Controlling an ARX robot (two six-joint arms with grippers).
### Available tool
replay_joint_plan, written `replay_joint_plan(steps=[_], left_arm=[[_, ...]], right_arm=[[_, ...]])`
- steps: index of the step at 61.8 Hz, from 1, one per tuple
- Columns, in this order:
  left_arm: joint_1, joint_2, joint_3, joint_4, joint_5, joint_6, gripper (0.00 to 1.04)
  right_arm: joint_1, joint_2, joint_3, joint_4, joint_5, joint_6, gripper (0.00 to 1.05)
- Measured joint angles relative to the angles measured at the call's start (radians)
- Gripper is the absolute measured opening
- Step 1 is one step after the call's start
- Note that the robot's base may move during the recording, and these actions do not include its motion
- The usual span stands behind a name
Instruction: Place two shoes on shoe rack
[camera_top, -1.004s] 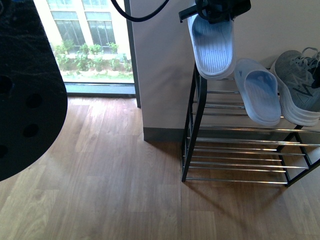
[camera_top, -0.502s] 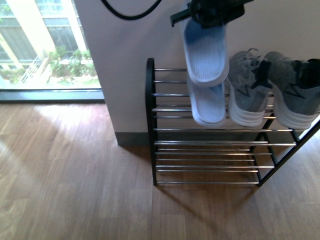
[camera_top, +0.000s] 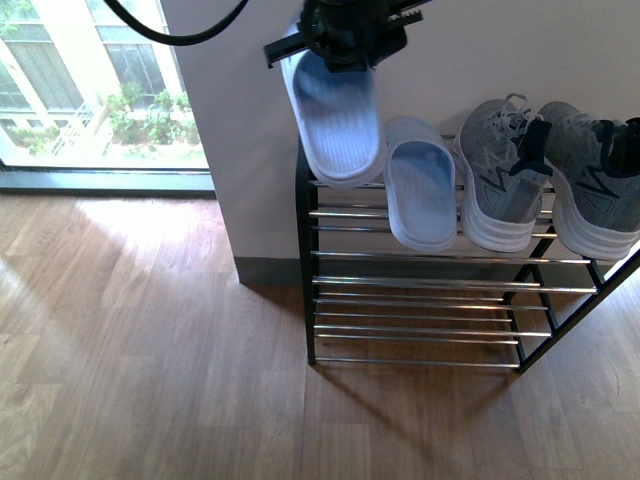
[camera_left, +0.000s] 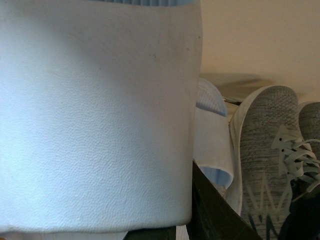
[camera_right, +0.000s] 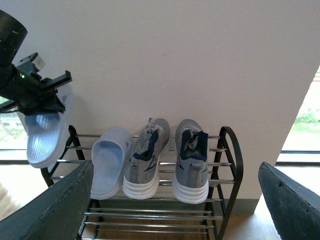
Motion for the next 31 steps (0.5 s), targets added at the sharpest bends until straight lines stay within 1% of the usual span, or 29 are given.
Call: replay_joint_plan(steps=[13, 16, 18, 20, 22, 31], left_arm=[[-0.011, 0.135, 0.217, -0.134, 0.026, -0.003, 0.02], [-0.014, 0.190, 0.289, -0.183, 0.034, -0.003, 0.02], [-0.015, 0.246, 0.385, -0.247, 0.037, 0.000, 0.02], [-0.015, 0.264, 0.411, -0.265, 0.035, 0.000, 0.02], [-0.015, 0.319, 0.481, -0.310, 0.040, 0.012, 0.02], [-0.020, 0.396, 0.607, -0.384, 0.035, 0.048, 0.02]], right_arm=[[0.000, 0.000, 0.000, 0.000, 0.000, 0.000, 0.96], [0.000, 0.000, 0.000, 0.000, 0.000, 0.000, 0.96], [0.000, 0.000, 0.000, 0.000, 0.000, 0.000, 0.96], [0.000, 0.000, 0.000, 0.000, 0.000, 0.000, 0.96], [0.000, 0.000, 0.000, 0.000, 0.000, 0.000, 0.96], [0.000, 0.000, 0.000, 0.000, 0.000, 0.000, 0.96]])
